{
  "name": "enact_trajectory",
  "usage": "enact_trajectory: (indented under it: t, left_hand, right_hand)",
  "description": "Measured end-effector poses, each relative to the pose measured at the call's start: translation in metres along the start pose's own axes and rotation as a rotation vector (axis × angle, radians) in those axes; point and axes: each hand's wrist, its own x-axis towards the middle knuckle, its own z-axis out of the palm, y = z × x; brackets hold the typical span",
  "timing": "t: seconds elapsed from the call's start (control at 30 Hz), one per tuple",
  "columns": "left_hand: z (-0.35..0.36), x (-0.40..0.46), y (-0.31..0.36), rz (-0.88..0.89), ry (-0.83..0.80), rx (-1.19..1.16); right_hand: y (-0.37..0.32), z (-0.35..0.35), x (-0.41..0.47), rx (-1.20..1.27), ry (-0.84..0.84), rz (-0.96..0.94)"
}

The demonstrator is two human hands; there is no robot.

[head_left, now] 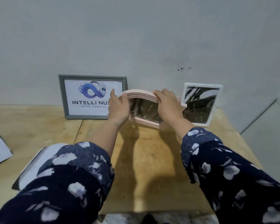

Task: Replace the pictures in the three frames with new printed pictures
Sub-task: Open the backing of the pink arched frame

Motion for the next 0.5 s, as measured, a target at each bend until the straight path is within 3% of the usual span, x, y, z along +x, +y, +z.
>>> enact_trajectory:
  t: [0.3,0.5]
  left_hand:
    - [-0.029,-0.082,-0.044,-0.194,-0.141,0.176]
    - [-0.033,-0.11,-0.065,-0.165,-0.22,0.42]
  right_hand:
    - [-0.027,0.017,-0.116,-0.213,0.032,-0.162]
    - [-0.024,0.035,-0.183,-0.222,0.078,-0.208]
